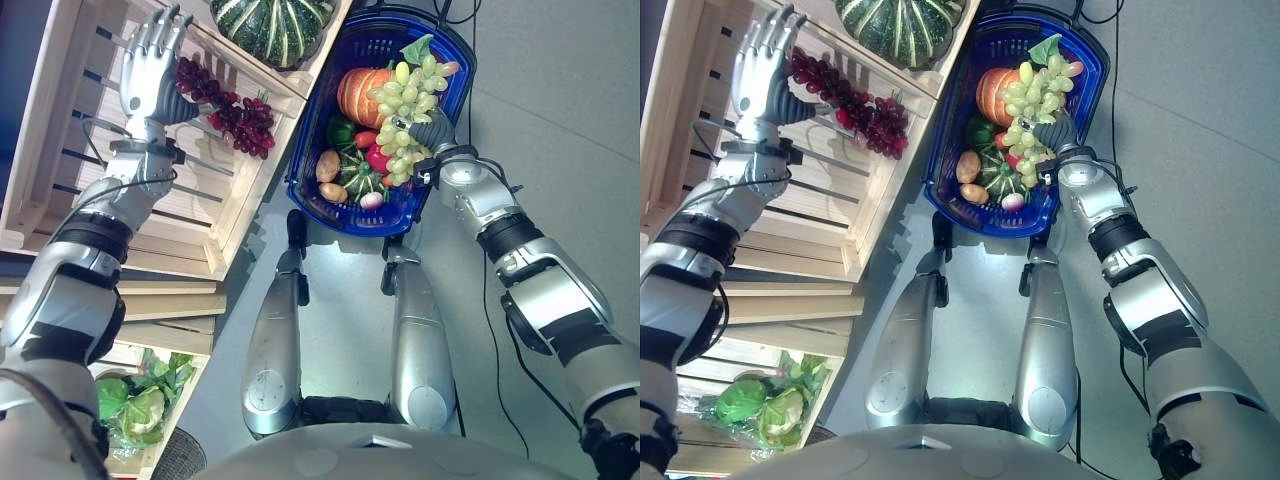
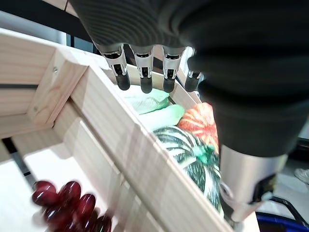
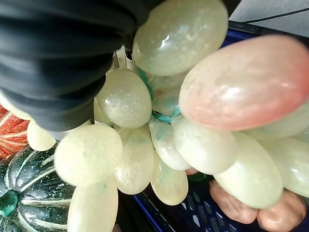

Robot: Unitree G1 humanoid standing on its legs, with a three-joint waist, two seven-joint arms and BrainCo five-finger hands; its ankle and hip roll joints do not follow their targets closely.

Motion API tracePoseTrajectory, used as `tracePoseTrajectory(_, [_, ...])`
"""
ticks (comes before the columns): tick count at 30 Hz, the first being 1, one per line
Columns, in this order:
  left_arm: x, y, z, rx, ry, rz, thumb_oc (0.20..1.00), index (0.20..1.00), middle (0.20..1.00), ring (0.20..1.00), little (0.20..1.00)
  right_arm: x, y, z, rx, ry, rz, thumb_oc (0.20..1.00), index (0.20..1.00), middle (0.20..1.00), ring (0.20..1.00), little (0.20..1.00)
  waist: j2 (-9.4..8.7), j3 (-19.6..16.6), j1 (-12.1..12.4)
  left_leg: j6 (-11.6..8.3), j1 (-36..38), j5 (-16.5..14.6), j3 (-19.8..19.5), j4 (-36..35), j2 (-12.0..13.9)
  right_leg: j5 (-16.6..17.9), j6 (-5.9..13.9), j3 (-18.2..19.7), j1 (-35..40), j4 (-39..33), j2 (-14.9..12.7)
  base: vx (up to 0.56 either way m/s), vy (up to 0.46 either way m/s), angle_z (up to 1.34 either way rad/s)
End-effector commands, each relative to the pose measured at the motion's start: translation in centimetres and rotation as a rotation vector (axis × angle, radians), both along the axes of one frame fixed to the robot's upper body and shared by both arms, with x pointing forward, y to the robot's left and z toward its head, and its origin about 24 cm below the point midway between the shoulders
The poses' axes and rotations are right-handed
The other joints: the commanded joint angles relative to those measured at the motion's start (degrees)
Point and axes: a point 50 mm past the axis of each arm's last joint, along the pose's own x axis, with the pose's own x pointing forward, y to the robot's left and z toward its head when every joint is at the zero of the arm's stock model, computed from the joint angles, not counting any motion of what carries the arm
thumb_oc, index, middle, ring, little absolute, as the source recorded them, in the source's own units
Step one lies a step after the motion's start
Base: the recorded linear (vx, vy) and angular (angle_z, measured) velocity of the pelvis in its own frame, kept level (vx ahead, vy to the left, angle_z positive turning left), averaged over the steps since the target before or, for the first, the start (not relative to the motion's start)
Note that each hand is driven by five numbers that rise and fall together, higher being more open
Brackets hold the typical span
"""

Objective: Pick up fruits and vegetables into the basket

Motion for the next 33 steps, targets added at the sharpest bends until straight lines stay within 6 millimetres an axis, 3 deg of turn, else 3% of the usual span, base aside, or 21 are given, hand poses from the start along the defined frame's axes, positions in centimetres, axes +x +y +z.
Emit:
tracePoseTrajectory(1, [-0.3, -1.2, -1.4, -0.001, -0.007, -0.051, 1.0, 1.0, 1.0, 1.0, 1.0, 0.5, 1.1, 2.5, 0.02, -0.09, 0.011, 0.2, 0.2, 0.2, 0.2, 0.2, 2.29, -2.0, 0.8, 2.28, -2.9, -4.7, 1.4, 4.7, -5.3, -4.5, -0.51, -6.6, 4.4, -2.1, 2.2, 0.0, 0.0, 0.0])
tracePoseTrajectory(13, [-0.1, -1.5, -3.8, 0.073, 0.127, -0.04, 1.0, 1.0, 1.0, 1.0, 1.0, 0.9, 0.5, 2.5, 0.027, -0.056, 0.003, 0.2, 0.2, 0.2, 0.2, 0.2, 2.88, -2.0, 0.8, 2.58, -3.2, -4.5, 1.5, 4.6, -5.3, -4.3, -0.32, -6.4, 3.6, -1.6, 2.4, 0.01, 0.004, 0.02])
tracePoseTrajectory(14, [-0.1, -1.6, -4.0, 0.078, 0.132, -0.038, 1.0, 1.0, 1.0, 1.0, 1.0, 1.0, 0.5, 2.5, 0.026, -0.053, 0.001, 0.272, 0.272, 0.272, 0.272, 0.272, 2.95, -2.0, 0.7, 2.59, -3.1, -4.4, 1.6, 4.5, -5.4, -4.2, -0.31, -6.4, 3.6, -1.6, 2.4, 0.02, 0.034, -0.01])
tracePoseTrajectory(15, [0.0, -1.6, -4.1, 0.087, 0.147, -0.03, 1.0, 1.0, 1.0, 1.0, 1.0, 1.0, 0.4, 2.5, 0.028, -0.045, -0.005, 0.416, 0.416, 0.416, 0.416, 0.416, 3.0, -2.0, 0.6, 2.6, -3.1, -4.4, 1.6, 4.5, -5.3, -4.2, -0.32, -6.3, 3.6, -1.6, 2.4, 0.02, 0.042, 0.0])
tracePoseTrajectory(16, [0.1, -1.7, -4.2, 0.102, 0.161, -0.025, 1.0, 1.0, 1.0, 1.0, 1.0, 1.0, 0.3, 2.5, 0.032, -0.037, -0.013, 0.918, 0.918, 0.918, 0.918, 0.918, 3.08, -2.0, 0.5, 2.63, -3.0, -4.5, 1.7, 4.6, -5.3, -4.2, -0.34, -6.2, 3.5, -1.5, 2.4, 0.02, 0.036, -0.01])
tracePoseTrajectory(17, [0.1, -1.7, -4.2, 0.105, 0.162, -0.024, 1.0, 1.0, 1.0, 1.0, 1.0, 1.0, 0.3, 2.5, 0.032, -0.037, -0.012, 1.0, 1.0, 1.0, 1.0, 1.0, 3.08, -2.0, 0.5, 2.63, -3.1, -4.5, 1.7, 4.6, -5.3, -4.2, -0.35, -6.2, 3.5, -1.5, 2.4, 0.02, 0.048, -0.01])
tracePoseTrajectory(33, [2.5, -1.0, -2.1, 0.23, 0.259, 0.146, 1.0, 1.0, 1.0, 1.0, 1.0, 1.4, -1.4, 1.9, -0.037, 0.083, -0.073, 1.0, 1.0, 1.0, 1.0, 1.0, 3.77, -2.0, -2.0, 2.56, -4.6, -3.5, 2.8, 4.2, -4.9, -3.4, -0.41, -4.6, 1.2, -1.5, 3.0, 0.0, 0.04, -0.02])
